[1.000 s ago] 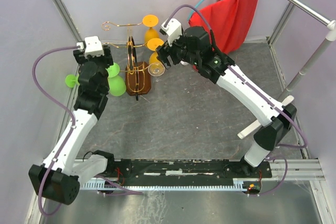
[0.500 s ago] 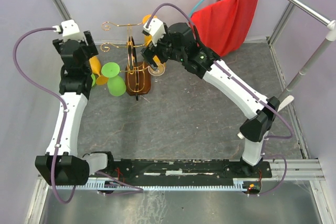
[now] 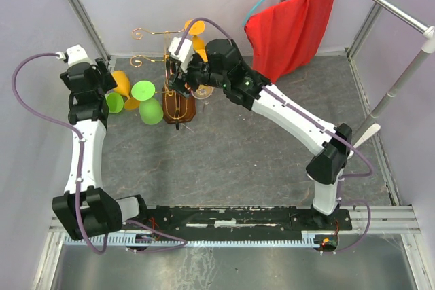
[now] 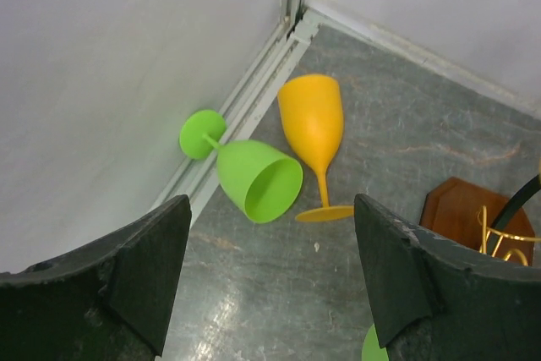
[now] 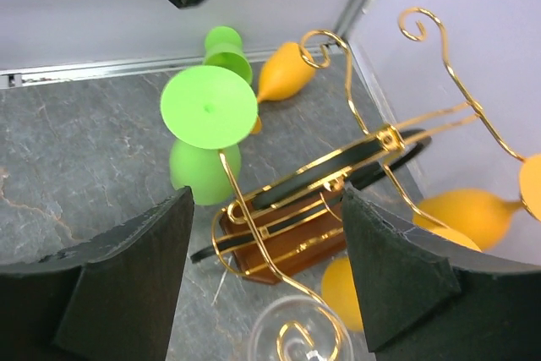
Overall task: Place the wine glass upside down on the wine glass rack
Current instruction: Adjust the wine rack at the center of the board.
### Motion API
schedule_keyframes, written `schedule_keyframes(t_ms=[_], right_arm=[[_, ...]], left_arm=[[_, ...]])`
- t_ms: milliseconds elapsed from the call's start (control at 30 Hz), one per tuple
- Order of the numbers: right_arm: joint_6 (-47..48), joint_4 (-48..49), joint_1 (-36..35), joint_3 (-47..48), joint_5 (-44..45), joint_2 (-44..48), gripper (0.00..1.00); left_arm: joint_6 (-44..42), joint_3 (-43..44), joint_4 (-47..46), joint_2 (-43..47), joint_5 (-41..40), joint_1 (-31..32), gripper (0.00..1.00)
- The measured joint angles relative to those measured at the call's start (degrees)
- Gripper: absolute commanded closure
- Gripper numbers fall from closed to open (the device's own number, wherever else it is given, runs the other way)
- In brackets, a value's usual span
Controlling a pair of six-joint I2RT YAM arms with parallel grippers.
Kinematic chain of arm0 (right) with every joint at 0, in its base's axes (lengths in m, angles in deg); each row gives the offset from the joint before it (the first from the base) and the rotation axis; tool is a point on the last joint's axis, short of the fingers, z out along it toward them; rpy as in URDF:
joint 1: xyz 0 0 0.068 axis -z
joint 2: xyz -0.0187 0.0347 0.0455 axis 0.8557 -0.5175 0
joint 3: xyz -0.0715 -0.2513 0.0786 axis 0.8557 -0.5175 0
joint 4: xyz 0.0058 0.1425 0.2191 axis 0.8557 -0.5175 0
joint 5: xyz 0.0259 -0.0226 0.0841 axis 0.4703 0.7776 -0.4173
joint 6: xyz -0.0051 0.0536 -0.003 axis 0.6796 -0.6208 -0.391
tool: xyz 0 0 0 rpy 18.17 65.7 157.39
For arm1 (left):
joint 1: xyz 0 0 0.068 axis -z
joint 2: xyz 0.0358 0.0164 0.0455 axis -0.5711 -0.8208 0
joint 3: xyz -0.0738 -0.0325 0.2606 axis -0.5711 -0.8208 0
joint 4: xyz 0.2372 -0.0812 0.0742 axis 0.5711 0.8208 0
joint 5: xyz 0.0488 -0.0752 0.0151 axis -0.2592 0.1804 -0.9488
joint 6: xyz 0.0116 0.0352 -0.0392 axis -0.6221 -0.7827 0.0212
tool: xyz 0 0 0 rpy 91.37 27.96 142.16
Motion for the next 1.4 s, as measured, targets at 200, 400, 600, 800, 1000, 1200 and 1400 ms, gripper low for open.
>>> schedule_keyframes(t_ms=[200, 400, 600, 800, 1000, 1200, 1400], right_arm=[[1.86, 4.02, -1.11, -0.59, -3.65, -3.13, 0.38], [3.58, 5.27, -1.75, -1.46, -5.77, -5.90, 0.51], [4.81, 5.31, -1.84, -1.46, -5.73, -8.24, 0.31], [6.03, 7.10, -2.01, -1.44, -5.29, -9.68, 0.29], [8.44, 8.74, -2.21, -1.44, -4.42, -10.95, 0.33], [9.84, 11.41, -2.21, -1.44, -3.89, -12.09, 0.41], [11.02, 13.07, -2.21, -0.85, -3.61, -14.08, 0.44]], left_arm=[[1.92, -3.13, -0.09, -1.09, 2.58, -1.16, 0.16], [2.78, -5.38, -0.28, -1.90, 3.93, -1.25, 0.16], [2.78, -5.57, -1.18, -1.92, 4.11, -1.25, 0.16], [2.91, -5.57, -2.12, -2.45, 4.52, -1.25, 0.16], [2.93, -5.68, -2.86, -3.10, 4.57, -1.25, 0.16], [2.93, -6.21, -3.21, -3.10, 4.55, -1.25, 0.16], [2.93, -6.25, -3.26, -3.10, 4.55, -1.25, 0.16]])
